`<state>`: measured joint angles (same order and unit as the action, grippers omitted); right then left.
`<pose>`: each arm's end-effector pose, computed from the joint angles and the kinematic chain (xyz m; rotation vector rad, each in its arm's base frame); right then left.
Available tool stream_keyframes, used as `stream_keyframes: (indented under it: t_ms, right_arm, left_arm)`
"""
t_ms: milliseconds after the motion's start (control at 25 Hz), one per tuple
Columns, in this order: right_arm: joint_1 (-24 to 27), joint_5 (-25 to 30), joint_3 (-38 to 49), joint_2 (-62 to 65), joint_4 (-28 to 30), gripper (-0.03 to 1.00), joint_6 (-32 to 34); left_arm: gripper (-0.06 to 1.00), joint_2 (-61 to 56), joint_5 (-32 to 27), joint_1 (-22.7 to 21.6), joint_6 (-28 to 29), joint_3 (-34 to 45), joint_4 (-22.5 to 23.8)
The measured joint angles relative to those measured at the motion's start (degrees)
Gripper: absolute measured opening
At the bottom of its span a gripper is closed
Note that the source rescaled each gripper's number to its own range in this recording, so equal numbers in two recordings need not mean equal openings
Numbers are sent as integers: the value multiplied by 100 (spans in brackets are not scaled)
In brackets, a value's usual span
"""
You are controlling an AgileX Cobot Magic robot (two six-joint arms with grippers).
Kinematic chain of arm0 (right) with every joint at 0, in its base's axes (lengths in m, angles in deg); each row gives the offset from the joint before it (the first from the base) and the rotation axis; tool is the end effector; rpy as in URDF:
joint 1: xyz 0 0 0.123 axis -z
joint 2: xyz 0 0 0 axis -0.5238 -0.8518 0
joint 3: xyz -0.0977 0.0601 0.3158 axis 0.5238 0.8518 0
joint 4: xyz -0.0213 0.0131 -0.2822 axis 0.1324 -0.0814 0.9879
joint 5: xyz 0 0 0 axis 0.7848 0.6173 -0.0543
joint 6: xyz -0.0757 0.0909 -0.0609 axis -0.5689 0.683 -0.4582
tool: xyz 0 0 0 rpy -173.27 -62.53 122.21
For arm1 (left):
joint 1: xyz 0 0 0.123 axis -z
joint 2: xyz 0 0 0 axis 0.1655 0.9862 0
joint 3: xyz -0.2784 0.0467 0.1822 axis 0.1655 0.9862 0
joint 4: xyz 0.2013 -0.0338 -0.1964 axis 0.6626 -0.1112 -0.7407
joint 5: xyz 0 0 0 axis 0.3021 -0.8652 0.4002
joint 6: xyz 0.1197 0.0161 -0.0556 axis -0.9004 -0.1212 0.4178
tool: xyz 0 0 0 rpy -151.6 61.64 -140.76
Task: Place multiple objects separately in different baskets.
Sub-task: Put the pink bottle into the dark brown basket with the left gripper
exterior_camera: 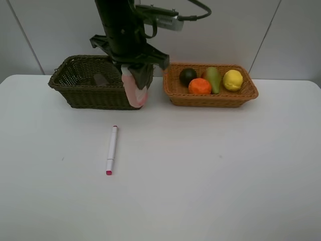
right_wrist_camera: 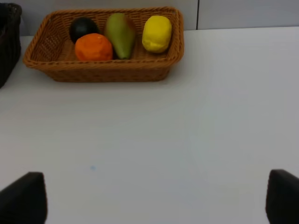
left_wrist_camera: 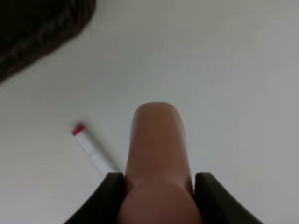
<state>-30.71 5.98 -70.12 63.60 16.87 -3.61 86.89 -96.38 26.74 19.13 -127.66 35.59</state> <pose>0.0074 0.0071 0.2805 -0.0516 2.0139 0.0246 0.3859 -0.2858 0.2700 0.7239 2.8359 -0.1501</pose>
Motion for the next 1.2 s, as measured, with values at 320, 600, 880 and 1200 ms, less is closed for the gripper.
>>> stream_keyframes:
  t_ms: [320, 600, 880, 1200]
  right_arm:
    - [0, 0, 0, 0, 0, 98, 0]
    - [0, 0, 0, 0, 0, 98, 0]
    - [0, 0, 0, 0, 0, 98, 0]
    - [0, 0, 0, 0, 0, 98, 0]
  left_arm:
    - [43, 0, 74, -471, -816, -516, 1221]
    - [43, 347, 1074, -794, -1447, -538, 1912]
    - [43, 917, 1848, -959, -1679, -538, 2122]
    - [43, 1567, 2068, -975, -1679, -538, 2126]
